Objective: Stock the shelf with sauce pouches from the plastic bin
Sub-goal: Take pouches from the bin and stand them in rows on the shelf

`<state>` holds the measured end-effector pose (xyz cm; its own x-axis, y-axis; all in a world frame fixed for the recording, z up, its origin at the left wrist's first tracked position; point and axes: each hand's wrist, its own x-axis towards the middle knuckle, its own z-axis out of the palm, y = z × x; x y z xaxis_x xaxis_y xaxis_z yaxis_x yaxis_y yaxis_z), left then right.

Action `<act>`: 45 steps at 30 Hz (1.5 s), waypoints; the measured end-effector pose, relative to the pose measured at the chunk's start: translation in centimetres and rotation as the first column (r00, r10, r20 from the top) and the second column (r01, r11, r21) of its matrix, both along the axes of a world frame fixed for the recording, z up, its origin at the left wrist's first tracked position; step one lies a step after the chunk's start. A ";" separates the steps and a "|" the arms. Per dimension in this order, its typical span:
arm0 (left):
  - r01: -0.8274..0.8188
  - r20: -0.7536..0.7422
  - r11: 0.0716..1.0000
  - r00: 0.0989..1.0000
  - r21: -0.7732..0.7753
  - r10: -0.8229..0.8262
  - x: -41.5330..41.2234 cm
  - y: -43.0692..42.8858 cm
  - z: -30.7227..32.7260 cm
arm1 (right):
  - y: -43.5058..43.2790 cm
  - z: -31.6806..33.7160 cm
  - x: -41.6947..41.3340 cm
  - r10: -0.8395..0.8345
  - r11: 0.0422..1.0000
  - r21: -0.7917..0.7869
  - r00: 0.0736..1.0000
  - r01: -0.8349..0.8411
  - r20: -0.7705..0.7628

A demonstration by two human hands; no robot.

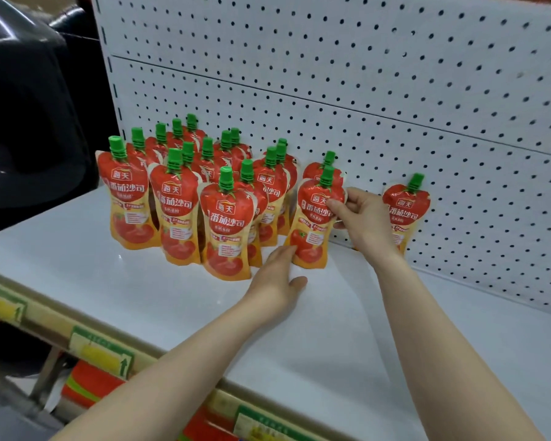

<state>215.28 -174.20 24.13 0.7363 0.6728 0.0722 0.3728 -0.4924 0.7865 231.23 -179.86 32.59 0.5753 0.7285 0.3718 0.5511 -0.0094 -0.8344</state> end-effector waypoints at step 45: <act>0.552 0.469 0.833 0.746 -0.037 -0.473 -11.2 -10.7 1.7 | -26.6 -9.4 -20.4 -0.582 0.693 -0.041 0.592 0.719 0.557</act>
